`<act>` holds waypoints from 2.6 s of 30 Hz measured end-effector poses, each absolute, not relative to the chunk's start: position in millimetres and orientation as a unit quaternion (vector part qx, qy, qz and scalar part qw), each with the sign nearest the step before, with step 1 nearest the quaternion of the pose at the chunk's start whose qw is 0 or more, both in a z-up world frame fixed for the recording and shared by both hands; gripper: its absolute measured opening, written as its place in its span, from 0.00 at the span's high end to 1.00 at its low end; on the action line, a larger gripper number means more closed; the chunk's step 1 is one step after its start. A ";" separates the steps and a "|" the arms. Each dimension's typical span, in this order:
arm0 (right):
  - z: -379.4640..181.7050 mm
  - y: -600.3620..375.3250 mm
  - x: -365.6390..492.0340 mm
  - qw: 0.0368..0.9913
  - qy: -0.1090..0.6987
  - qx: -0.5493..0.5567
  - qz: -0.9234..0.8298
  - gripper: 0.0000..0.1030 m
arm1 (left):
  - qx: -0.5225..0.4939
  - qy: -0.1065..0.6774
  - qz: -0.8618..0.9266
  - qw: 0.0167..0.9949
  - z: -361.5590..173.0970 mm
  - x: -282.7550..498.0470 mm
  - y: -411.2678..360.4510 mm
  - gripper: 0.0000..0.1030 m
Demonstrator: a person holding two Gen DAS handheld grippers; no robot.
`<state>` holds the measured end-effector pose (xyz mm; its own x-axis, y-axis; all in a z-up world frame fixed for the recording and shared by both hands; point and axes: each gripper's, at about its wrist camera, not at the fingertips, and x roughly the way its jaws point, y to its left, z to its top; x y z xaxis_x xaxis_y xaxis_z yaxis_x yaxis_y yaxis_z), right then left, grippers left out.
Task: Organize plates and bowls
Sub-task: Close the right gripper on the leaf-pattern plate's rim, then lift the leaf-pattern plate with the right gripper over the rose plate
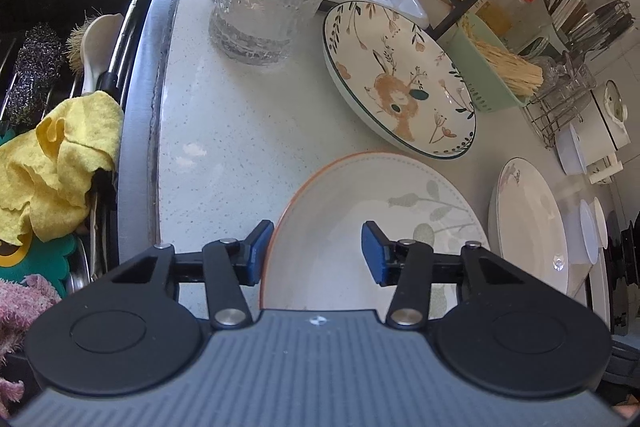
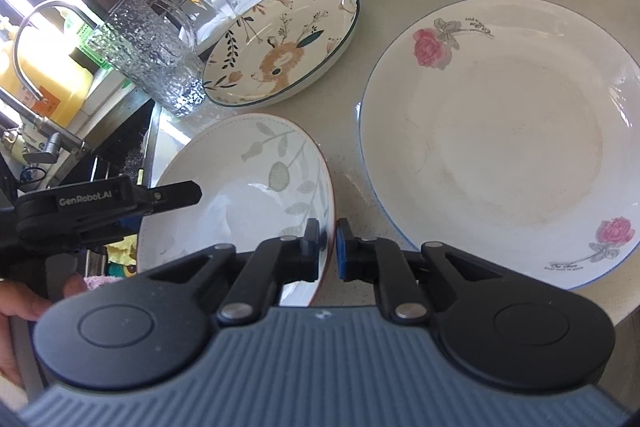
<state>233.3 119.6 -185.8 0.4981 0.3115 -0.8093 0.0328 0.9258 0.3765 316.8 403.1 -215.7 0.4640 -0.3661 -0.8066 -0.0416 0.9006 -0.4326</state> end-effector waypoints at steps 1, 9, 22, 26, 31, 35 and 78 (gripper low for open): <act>-185.6 120.5 233.5 0.850 0.493 0.169 0.082 0.89 | -0.203 0.508 -0.099 0.831 -216.0 318.2 403.4 0.48; -185.2 117.9 234.4 0.847 0.495 0.173 0.090 0.88 | -0.220 0.512 -0.104 0.824 -216.2 319.2 405.2 0.47; -147.4 97.0 229.7 0.855 0.465 0.203 0.107 0.88 | -0.220 0.508 -0.109 0.826 -181.3 318.3 391.9 0.45; -138.3 80.6 237.9 0.867 0.449 0.186 0.113 0.88 | -0.216 0.495 -0.118 0.833 -174.8 321.7 373.0 0.43; -126.3 51.4 254.4 0.872 0.437 0.187 0.115 0.88 | -0.241 0.487 -0.108 0.833 -165.3 324.6 346.3 0.43; -119.4 27.0 258.7 0.870 0.438 0.191 0.121 0.88 | -0.244 0.489 -0.109 0.830 -156.9 331.2 322.7 0.43; -164.1 -67.7 246.3 0.870 0.460 0.157 0.076 0.86 | -0.136 0.550 -0.123 0.815 -191.8 368.8 180.3 0.43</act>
<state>246.3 -67.7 -164.1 0.5646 0.2766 -0.7777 0.0121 0.9393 0.3428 368.8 180.3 -191.8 0.3653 -0.3504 -0.8624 0.0511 0.9326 -0.3573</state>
